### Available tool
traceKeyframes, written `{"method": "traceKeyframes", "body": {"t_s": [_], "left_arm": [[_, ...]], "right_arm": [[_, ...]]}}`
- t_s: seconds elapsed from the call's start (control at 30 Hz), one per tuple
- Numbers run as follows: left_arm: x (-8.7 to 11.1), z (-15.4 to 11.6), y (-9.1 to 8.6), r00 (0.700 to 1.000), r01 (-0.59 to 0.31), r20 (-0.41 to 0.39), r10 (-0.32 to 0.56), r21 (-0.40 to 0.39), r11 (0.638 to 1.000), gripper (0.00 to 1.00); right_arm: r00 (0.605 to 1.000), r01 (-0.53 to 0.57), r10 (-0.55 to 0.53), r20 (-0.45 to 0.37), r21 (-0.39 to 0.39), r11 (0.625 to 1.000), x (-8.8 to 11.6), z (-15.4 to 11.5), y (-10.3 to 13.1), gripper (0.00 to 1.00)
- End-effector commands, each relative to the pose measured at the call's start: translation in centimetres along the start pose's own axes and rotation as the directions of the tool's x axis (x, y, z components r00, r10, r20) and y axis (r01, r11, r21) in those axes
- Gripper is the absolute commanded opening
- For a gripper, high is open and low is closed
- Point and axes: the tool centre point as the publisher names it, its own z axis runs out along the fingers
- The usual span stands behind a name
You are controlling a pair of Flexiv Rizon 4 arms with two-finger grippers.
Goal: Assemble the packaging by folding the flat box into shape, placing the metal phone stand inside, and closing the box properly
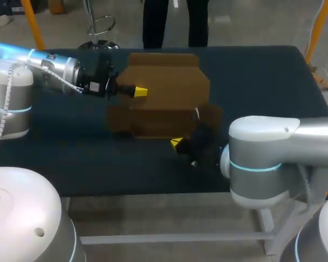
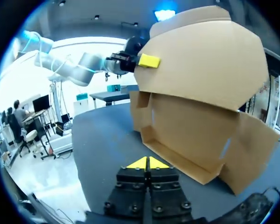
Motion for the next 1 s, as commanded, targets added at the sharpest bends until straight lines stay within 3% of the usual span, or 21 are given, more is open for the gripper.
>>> {"method": "traceKeyframes", "body": {"t_s": [0.03, 0.6, 0.67, 0.87, 1.0], "left_arm": [[-0.1, -0.1, 0.2, 1.000, 0.000, -0.004, 0.000, -0.002, 1.000, 0.00], [-0.1, -0.1, 0.2, 1.000, 0.000, -0.004, 0.000, -0.002, 1.000, 0.00], [-0.1, -0.1, 0.2, 1.000, 0.000, -0.004, 0.000, -0.002, 1.000, 0.00], [-0.1, -0.1, 0.2, 1.000, 0.000, -0.004, 0.000, -0.002, 1.000, 0.00], [-0.1, -0.1, 0.2, 1.000, 0.000, -0.004, 0.000, -0.002, 1.000, 0.00]], "right_arm": [[0.996, -0.007, -0.001, -0.089, -0.089, 0.996, -1.4, -5.4, -0.5, 0.00], [0.974, 0.025, -0.048, -0.222, -0.105, 0.994, -3.9, -12.3, -1.2, 0.01], [0.970, 0.029, -0.054, -0.235, -0.106, 0.994, -4.1, -12.8, -1.3, 0.11], [0.965, 0.028, -0.053, -0.259, -0.101, 0.995, -5.6, -14.1, -1.7, 0.24], [0.960, 0.036, -0.058, -0.273, -0.086, 0.996, -6.4, -14.5, -1.9, 0.38]]}}
